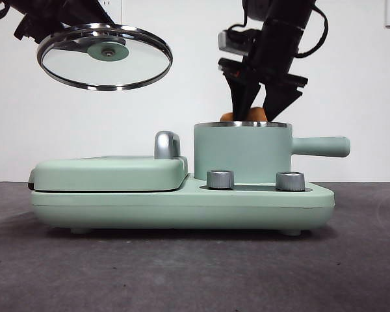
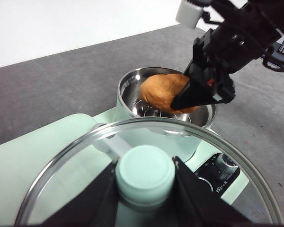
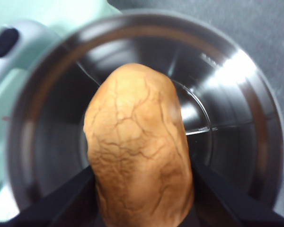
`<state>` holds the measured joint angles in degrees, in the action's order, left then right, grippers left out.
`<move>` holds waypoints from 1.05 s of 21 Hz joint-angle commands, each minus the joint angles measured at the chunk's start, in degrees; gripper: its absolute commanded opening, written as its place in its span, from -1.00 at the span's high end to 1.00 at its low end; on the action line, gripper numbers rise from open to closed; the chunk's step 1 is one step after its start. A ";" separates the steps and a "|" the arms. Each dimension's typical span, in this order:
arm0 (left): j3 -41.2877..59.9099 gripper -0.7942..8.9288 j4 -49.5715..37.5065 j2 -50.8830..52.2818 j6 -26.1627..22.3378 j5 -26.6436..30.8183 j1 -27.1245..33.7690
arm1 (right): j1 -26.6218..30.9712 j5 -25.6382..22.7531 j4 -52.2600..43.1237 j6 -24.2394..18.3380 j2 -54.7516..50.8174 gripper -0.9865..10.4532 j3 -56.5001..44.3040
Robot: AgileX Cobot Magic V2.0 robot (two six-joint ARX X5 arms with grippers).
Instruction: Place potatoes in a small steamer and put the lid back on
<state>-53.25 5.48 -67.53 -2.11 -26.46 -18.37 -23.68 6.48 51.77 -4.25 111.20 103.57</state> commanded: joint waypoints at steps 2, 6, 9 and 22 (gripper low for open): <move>-0.79 0.81 -1.60 0.09 0.00 -0.11 -0.07 | -0.07 1.05 -0.31 -0.24 2.51 0.45 1.55; -0.79 0.81 -1.60 0.09 0.00 -0.11 -0.07 | -0.07 1.05 -0.07 -0.22 4.22 0.45 1.55; -0.79 0.81 -1.60 0.09 0.00 -0.11 -0.07 | -0.13 1.07 0.13 -0.24 4.52 0.43 1.55; -0.79 0.81 0.17 0.09 -0.26 -0.11 -0.07 | 0.63 1.22 0.96 1.40 -9.01 0.23 3.23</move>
<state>-53.25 7.20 -67.55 -2.13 -26.46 -18.39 -22.85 7.79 53.04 -3.55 100.79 105.25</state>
